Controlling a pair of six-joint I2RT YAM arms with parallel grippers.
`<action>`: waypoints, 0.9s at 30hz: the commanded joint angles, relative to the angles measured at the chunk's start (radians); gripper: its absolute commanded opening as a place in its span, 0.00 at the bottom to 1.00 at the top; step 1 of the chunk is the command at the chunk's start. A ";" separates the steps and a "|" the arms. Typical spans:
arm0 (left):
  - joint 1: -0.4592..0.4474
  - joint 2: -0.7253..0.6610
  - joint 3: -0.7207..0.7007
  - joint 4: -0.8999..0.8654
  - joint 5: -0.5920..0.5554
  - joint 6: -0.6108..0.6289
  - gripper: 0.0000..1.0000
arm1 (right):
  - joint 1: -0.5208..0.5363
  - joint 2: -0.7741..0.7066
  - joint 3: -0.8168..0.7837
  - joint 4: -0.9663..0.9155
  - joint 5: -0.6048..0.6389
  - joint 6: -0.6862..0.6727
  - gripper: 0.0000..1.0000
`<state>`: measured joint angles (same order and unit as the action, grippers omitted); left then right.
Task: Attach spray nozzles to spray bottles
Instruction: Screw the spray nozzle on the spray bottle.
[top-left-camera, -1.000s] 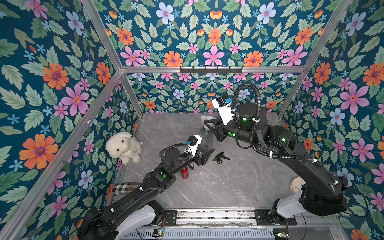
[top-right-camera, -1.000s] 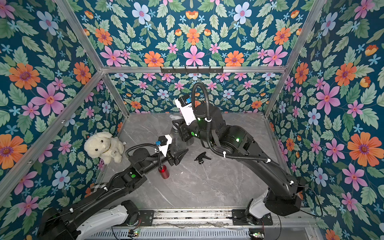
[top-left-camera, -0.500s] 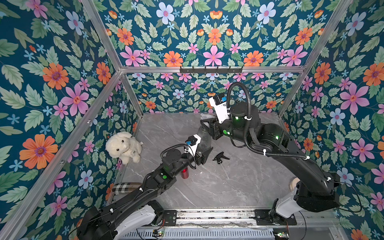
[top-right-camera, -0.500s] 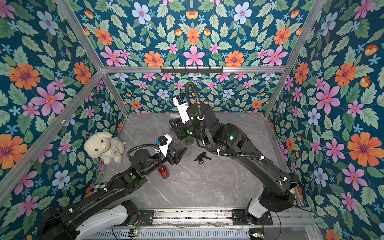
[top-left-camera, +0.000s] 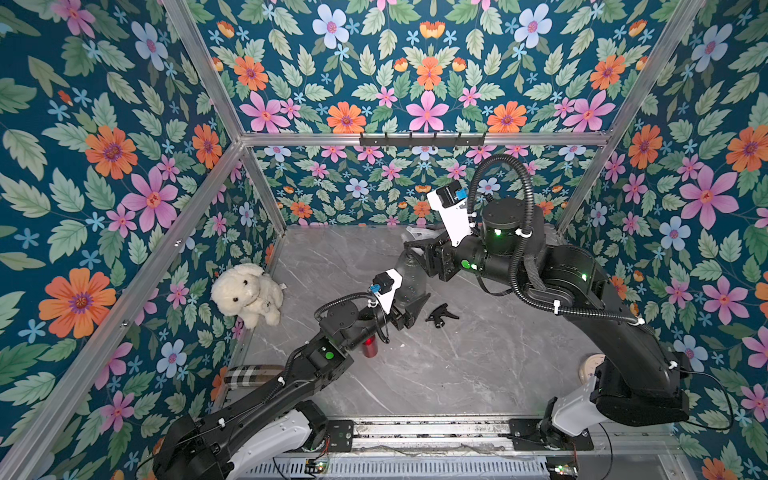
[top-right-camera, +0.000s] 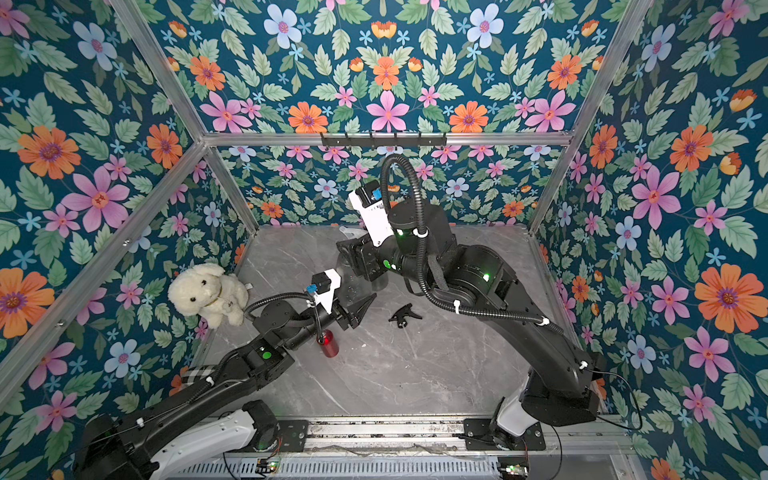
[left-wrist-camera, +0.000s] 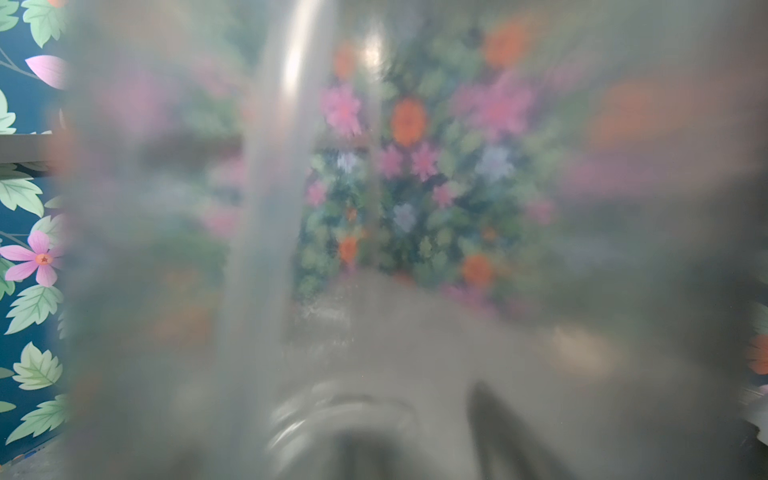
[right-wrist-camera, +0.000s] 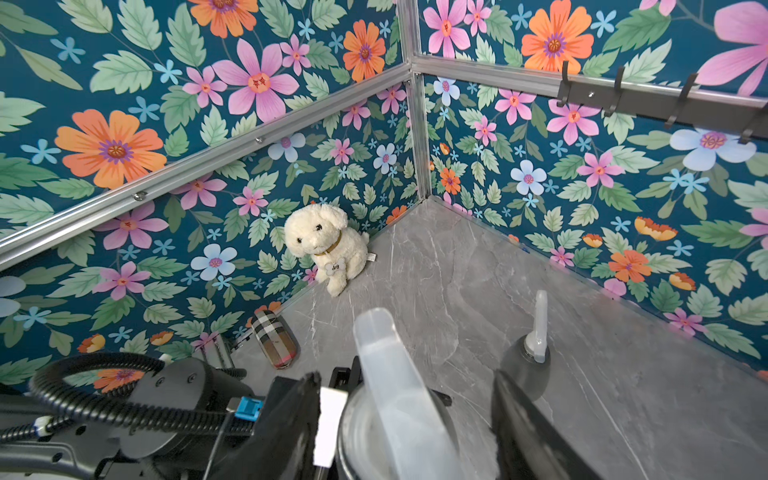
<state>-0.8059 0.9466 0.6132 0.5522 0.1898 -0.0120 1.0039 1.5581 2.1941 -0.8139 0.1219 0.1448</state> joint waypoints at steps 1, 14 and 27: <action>0.000 0.005 0.005 0.042 0.021 0.012 0.00 | -0.001 0.011 0.032 -0.010 -0.007 -0.042 0.67; 0.001 0.003 -0.004 0.055 0.031 0.009 0.00 | 0.000 -0.071 0.051 -0.008 0.068 -0.109 0.68; 0.002 -0.015 -0.009 0.077 0.056 -0.011 0.00 | -0.106 -0.370 -0.431 0.178 -0.279 -0.065 0.66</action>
<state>-0.8043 0.9321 0.5987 0.5785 0.2325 -0.0196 0.9012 1.2003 1.8015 -0.7033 -0.0566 0.0837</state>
